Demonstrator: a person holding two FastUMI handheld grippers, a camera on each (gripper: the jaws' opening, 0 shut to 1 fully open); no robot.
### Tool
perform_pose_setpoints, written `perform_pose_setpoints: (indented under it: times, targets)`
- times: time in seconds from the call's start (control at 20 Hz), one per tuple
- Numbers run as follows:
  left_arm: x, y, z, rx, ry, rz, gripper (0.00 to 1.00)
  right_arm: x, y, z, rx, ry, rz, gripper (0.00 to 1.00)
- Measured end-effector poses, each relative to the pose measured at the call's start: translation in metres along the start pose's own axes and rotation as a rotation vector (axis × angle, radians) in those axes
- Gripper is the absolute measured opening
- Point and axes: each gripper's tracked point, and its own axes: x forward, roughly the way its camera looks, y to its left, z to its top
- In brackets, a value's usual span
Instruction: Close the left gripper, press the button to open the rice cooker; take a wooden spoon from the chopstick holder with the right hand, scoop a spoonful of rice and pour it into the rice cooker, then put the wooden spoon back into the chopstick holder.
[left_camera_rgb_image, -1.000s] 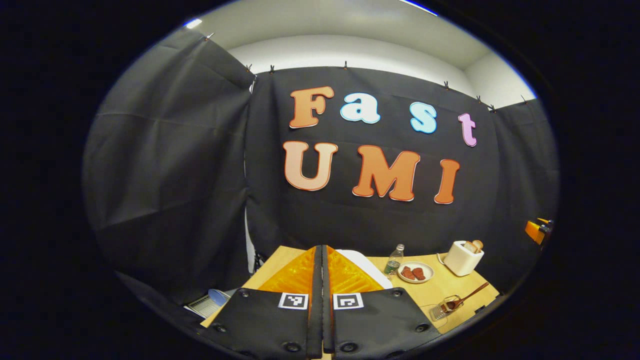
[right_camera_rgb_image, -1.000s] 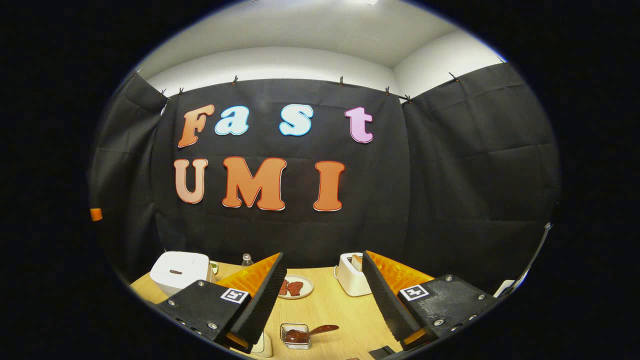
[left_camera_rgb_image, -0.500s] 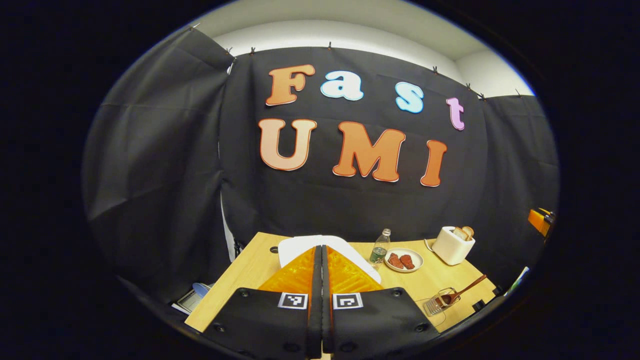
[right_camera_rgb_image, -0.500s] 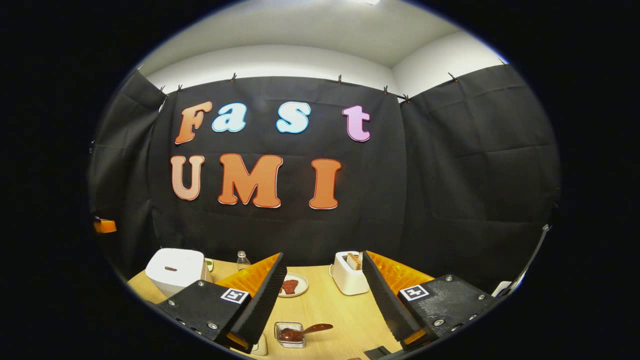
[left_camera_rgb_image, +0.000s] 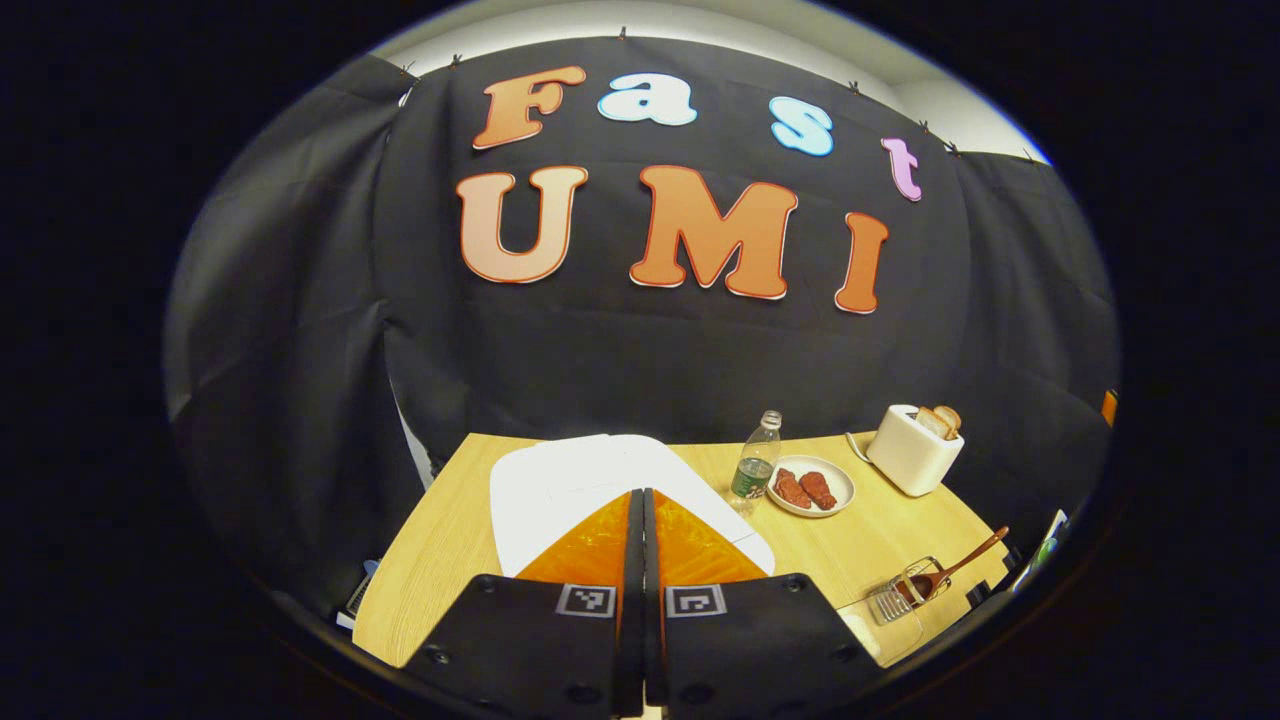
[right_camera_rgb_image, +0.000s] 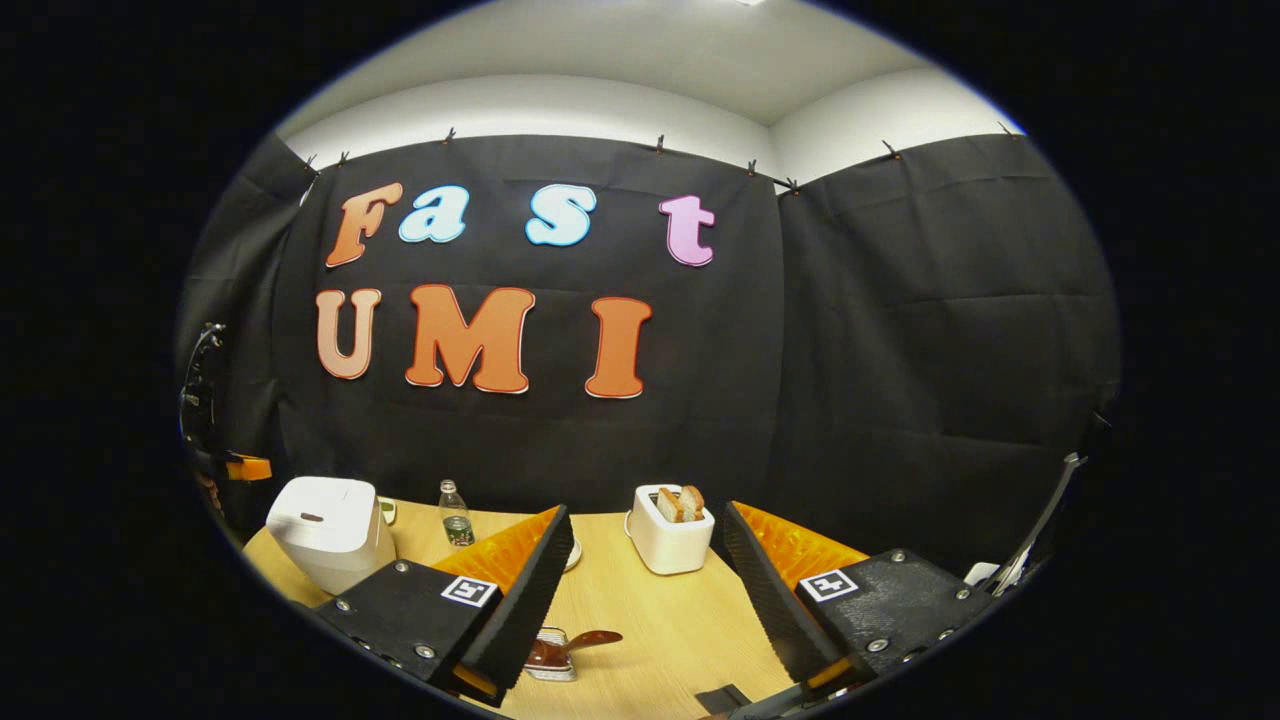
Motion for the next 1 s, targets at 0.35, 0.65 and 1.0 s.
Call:
perform_pose_setpoints:
  times: [0.35,0.65,1.0]
  targets:
    - [0.048,-0.004,-0.053,0.038,0.132,-0.009,0.05,-0.003,-0.029,-0.005,-0.012,0.026,-0.070,0.94]
    - [0.062,0.001,-0.077,0.010,0.193,-0.008,0.05,-0.003,-0.039,-0.005,-0.015,0.023,-0.104,0.94]
    - [0.066,0.001,-0.082,-0.020,0.207,-0.006,0.05,0.001,-0.026,-0.013,-0.011,0.041,-0.086,0.94]
